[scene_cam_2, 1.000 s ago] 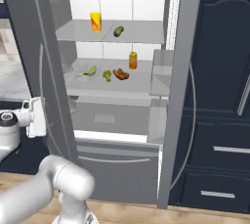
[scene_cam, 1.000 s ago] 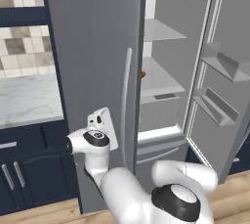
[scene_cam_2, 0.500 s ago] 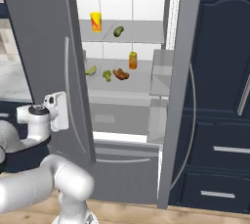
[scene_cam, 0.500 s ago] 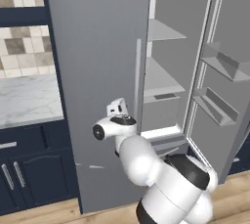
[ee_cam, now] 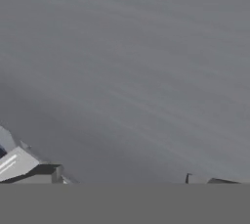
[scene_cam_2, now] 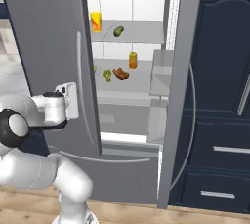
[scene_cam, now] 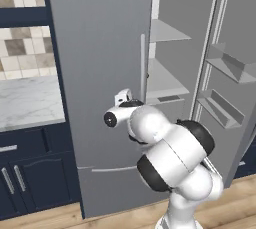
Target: Place the tupperware on the second highest shelf of the fridge. Make space for the tupperware among the existing items by rearranging them on the shelves if needed. Close the fridge door when finished.
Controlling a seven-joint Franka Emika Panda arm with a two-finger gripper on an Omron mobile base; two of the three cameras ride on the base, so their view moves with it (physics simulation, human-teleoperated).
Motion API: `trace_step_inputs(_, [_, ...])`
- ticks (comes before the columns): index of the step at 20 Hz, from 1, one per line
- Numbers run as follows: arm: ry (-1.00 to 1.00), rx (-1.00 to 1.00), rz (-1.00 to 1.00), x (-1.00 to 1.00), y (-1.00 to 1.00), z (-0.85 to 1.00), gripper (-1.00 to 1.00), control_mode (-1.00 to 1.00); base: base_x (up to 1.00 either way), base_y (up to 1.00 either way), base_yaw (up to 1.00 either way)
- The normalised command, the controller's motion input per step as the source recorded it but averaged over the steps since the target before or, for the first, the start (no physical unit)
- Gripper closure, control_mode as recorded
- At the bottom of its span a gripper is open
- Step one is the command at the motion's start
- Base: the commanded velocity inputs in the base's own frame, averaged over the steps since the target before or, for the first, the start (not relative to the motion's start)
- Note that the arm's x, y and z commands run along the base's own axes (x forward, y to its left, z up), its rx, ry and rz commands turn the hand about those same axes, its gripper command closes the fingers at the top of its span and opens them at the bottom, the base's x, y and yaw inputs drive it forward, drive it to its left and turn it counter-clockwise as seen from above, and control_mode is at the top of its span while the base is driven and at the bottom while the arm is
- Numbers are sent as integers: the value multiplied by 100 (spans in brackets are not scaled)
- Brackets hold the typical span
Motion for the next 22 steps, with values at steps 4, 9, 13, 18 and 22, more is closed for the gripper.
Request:
trace_step_inputs(4, [0, 1, 5, 62, 0, 35, -100, -100, 0, 0, 0])
trace_step_inputs(9, [0, 0, 3, 68, 0, 31, -100, -100, 0, 0, 0])
trace_step_inputs(13, [0, 0, 0, 81, 0, 23, -100, -100, 0, 0, 0])
trace_step_inputs(18, [-5, 0, 0, 30, 1, 26, -100, -100, 0, 0, 0])
trace_step_inputs(22, [-21, 0, 0, -70, 13, 69, -100, -100, 0, 0, 0])
